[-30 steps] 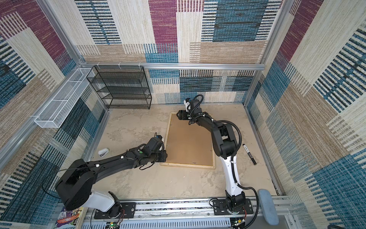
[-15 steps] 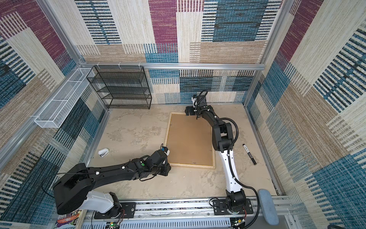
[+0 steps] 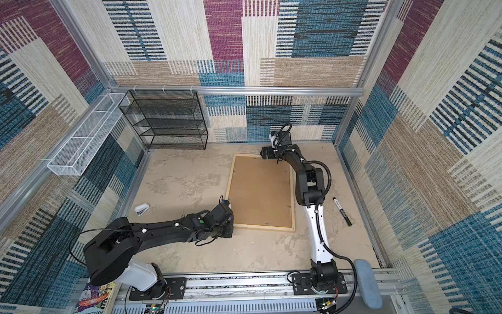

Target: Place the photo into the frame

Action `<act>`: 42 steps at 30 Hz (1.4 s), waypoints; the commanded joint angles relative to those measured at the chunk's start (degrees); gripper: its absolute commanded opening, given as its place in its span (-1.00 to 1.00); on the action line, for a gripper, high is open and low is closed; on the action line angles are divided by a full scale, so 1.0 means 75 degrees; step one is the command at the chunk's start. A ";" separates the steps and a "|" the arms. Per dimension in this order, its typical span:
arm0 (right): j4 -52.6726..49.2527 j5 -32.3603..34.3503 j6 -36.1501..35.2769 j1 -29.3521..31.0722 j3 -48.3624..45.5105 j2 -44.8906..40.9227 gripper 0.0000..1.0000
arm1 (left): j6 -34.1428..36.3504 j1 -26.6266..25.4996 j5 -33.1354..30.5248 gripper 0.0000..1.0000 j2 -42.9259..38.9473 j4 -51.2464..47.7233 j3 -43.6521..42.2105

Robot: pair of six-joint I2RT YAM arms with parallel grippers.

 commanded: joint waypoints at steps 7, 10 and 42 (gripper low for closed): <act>-0.1579 -0.0722 -0.0911 -0.0585 0.0083 -0.0113 0.95 | 0.0368 0.0941 -0.0170 -0.46 -0.0006 0.0045 -0.0125; -0.1811 -0.0748 -0.1075 -0.0724 -0.0191 -0.0320 0.92 | 0.0637 0.1318 -0.0181 -0.46 0.0035 0.0090 -0.0060; 0.2623 -0.0542 0.1771 -0.1010 -1.1486 -0.7698 0.47 | 0.2152 0.3514 0.0515 -0.47 0.1587 0.0154 0.2127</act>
